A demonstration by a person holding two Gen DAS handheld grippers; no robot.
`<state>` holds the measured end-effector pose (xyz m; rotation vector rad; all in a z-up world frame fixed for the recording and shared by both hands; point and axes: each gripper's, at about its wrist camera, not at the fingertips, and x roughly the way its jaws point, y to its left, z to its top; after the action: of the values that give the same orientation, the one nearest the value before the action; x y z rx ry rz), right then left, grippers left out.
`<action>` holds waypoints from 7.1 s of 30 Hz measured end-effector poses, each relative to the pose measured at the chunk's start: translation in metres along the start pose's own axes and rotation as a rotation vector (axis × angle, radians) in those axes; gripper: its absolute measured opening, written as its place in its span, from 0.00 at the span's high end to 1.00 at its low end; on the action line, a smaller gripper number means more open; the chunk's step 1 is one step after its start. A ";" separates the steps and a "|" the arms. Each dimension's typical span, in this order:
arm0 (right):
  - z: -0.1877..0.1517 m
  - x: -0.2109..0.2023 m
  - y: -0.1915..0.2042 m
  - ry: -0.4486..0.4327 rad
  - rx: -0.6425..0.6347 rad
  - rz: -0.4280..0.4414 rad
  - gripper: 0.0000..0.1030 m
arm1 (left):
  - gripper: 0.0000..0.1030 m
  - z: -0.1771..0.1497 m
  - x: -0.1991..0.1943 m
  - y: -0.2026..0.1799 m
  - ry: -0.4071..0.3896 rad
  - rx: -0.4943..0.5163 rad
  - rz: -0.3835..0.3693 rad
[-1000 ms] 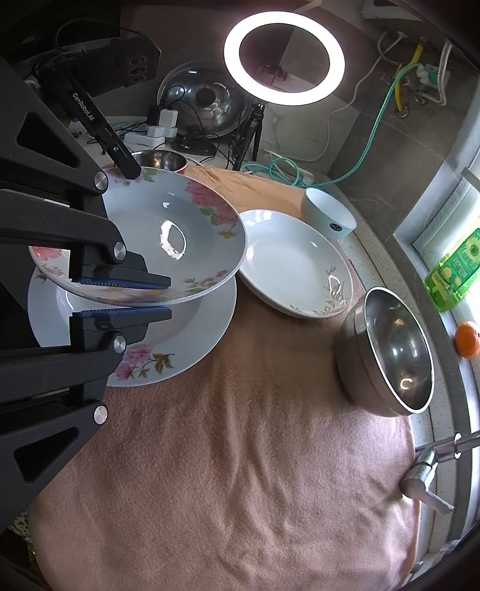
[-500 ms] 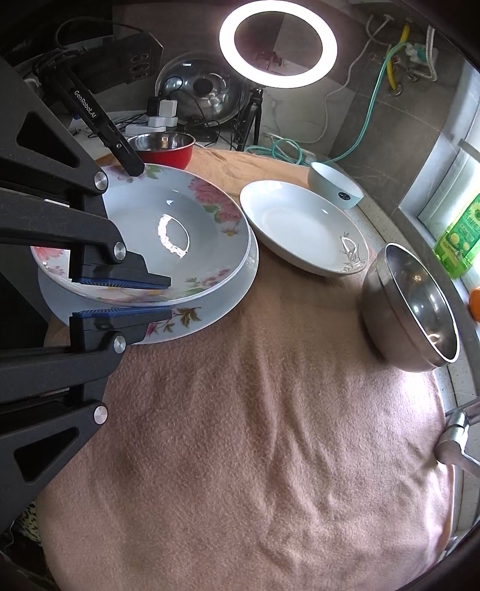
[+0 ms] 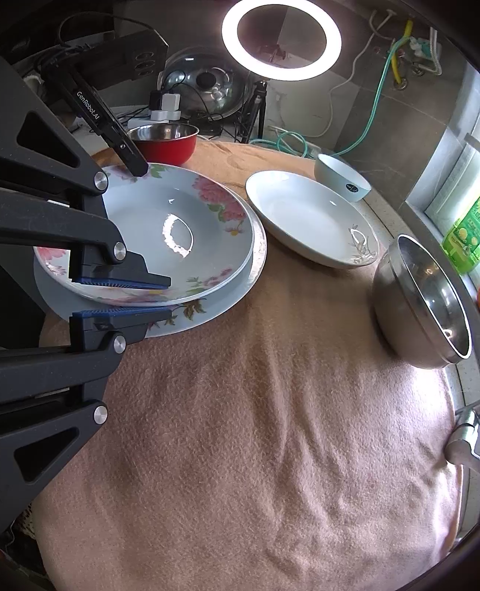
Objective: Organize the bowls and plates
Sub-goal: 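Lower the pink-rose plate onto the pink-blossom deep plate, then open both grippers to release the pink-rose plate on the stack, then move both grippers to the rim of the grey-leaf white plate, then close both grippers on the grey-leaf plate rim, then lift the grey-leaf plate and carry it over the pink-rose plate stack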
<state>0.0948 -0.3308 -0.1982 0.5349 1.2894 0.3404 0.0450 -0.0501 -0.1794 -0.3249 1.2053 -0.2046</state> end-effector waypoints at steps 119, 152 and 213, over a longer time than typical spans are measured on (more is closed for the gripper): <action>0.117 0.046 0.041 -0.171 0.230 -0.087 0.81 | 0.88 0.215 0.069 0.038 0.121 0.200 -0.070; 0.126 0.063 0.043 -0.131 0.201 -0.115 0.93 | 0.93 0.213 0.073 0.032 0.118 0.230 -0.052; 0.073 -0.012 0.059 -0.104 0.003 -0.014 0.94 | 0.93 0.113 -0.024 0.008 -0.064 0.066 -0.036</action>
<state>0.1658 -0.3013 -0.1424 0.5390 1.1930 0.2954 0.1422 -0.0196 -0.1246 -0.2937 1.1273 -0.2630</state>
